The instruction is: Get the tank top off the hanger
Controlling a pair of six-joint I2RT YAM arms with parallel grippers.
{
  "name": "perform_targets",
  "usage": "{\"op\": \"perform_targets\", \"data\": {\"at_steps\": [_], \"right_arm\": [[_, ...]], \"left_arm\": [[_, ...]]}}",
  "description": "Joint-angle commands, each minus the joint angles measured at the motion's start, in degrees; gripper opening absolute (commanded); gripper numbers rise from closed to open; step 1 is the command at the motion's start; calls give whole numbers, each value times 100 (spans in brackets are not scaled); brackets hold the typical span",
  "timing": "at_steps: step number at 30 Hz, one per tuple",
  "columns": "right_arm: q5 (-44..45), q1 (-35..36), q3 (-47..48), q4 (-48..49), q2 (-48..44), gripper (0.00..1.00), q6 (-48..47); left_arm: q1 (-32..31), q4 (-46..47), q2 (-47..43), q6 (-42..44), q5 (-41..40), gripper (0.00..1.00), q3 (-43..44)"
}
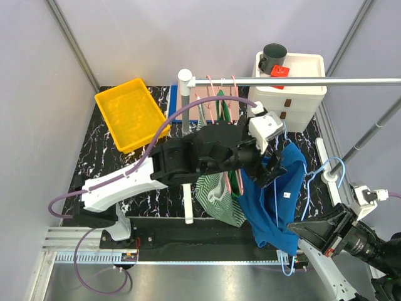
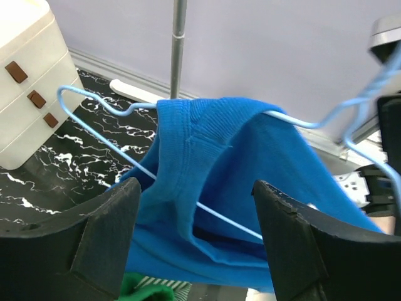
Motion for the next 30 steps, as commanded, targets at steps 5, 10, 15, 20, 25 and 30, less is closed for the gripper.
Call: {"op": "perform_targets", "data": {"at_steps": [5,10,15,20,25,30], "right_arm": [[-406,23,329,318,192,0,226],[-485,23,417,327,218,0,270],[-651,32,478,318,236,0,270],[-1037,23,408,257,184,0,331],[-1460,23,337,-67,43,0,384],[-1469,32,408,-376,-115,0,384]], "left_arm": [[-91,32,569,281,-257,79,773],[-100,14,683,307,-256,68,800],[-100,23,736,430,-441,31,905],[-91,5,710,711,-880,0,1011],[-91,5,604,887,-1634,0,1108],[-21,-30,534,870,-2085,0,1125]]}}
